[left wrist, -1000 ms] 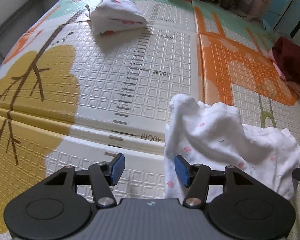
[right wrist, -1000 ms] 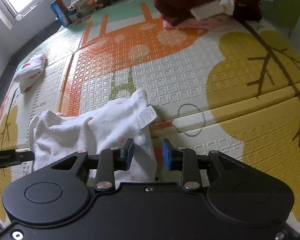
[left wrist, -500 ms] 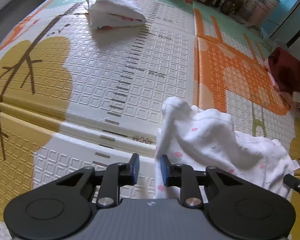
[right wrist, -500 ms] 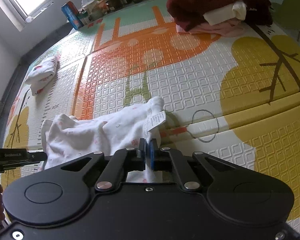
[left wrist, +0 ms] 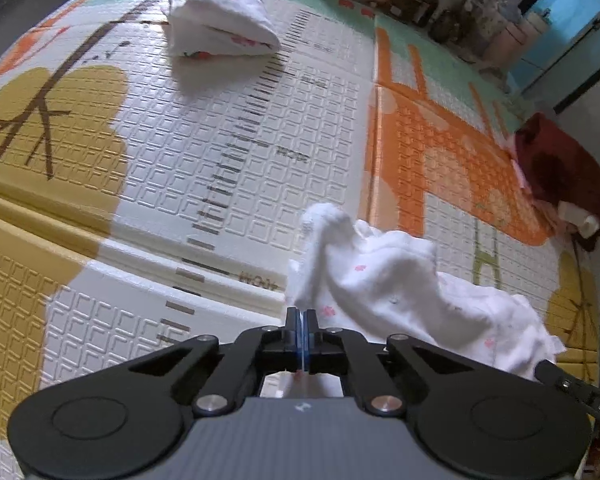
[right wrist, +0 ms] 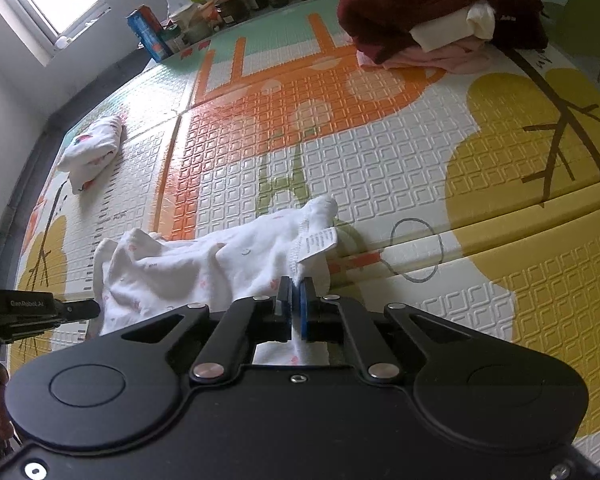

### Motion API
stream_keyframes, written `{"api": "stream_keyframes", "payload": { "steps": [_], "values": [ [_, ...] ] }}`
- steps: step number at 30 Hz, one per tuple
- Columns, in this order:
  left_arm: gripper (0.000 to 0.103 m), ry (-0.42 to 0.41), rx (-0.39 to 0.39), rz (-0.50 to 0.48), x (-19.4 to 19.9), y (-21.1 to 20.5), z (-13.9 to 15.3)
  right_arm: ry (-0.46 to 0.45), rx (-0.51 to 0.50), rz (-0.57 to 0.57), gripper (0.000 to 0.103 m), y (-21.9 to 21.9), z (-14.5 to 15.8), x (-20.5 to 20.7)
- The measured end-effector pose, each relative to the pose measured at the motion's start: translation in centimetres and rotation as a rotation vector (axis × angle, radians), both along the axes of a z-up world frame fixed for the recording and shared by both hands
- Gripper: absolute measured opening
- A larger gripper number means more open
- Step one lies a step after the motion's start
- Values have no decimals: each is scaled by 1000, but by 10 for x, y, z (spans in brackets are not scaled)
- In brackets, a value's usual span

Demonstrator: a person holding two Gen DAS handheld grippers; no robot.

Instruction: Fold clothes

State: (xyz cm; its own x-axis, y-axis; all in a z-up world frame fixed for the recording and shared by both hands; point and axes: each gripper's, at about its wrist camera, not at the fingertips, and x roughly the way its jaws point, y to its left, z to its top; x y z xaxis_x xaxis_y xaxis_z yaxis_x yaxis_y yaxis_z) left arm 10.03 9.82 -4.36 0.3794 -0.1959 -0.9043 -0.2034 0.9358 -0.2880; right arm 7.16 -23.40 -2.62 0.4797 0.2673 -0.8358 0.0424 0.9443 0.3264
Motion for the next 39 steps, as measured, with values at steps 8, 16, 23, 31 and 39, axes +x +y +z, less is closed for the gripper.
{"api": "stream_keyframes", "payload": {
  "steps": [8,16,23,31,39],
  "values": [
    [0,-17,-35,7,-8,6,9,-4,15,-12,2,-2,4,-3],
    [1,-10,-56,-12,-20,8,15,-11,44,2,2,-12,16,-16],
    [1,11,-68,-25,-29,9,14,44,26,36,2,-17,12,-30],
    [18,52,-73,2,-28,12,1,76,52,-19,14,-29,-1,-28],
    [44,65,-81,31,-13,14,-3,90,59,-57,30,-35,-8,-11]
  ]
}}
